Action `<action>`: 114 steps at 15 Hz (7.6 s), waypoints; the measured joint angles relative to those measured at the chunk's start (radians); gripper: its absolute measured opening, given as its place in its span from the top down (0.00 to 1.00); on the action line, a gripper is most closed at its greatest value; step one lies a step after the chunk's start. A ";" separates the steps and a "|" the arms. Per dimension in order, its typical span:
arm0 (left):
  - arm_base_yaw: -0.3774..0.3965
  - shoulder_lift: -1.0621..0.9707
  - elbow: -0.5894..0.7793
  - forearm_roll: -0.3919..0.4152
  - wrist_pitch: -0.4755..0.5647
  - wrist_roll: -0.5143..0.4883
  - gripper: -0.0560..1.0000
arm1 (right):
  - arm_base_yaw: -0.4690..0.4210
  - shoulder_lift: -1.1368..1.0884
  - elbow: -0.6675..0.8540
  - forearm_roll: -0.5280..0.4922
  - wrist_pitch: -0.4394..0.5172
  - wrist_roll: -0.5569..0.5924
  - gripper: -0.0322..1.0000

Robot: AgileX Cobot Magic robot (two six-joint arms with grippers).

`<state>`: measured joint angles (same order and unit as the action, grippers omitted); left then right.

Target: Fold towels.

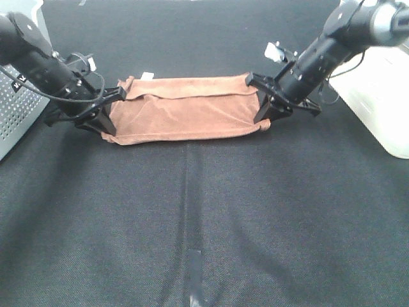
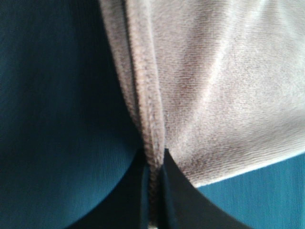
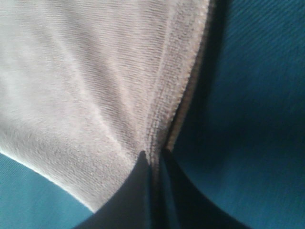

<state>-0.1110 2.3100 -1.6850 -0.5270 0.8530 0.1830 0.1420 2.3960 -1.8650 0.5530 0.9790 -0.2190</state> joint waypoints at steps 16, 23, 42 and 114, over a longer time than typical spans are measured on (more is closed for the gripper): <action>-0.013 -0.243 0.286 0.039 -0.100 -0.021 0.94 | 0.008 -0.272 0.378 0.036 -0.118 -0.083 0.97; 0.001 -0.128 0.012 0.068 -0.125 -0.062 0.94 | 0.007 -0.093 0.009 -0.008 -0.091 -0.074 0.97; 0.001 0.041 -0.027 0.053 -0.224 -0.085 0.15 | 0.006 0.022 -0.112 -0.082 -0.049 0.001 0.13; -0.062 -0.205 -0.273 0.199 0.120 -0.183 0.25 | 0.048 -0.146 -0.124 -0.062 0.118 -0.067 0.13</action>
<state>-0.1730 2.1050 -1.9580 -0.3280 0.9730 0.0000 0.1900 2.2500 -1.9890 0.4910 1.0970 -0.2860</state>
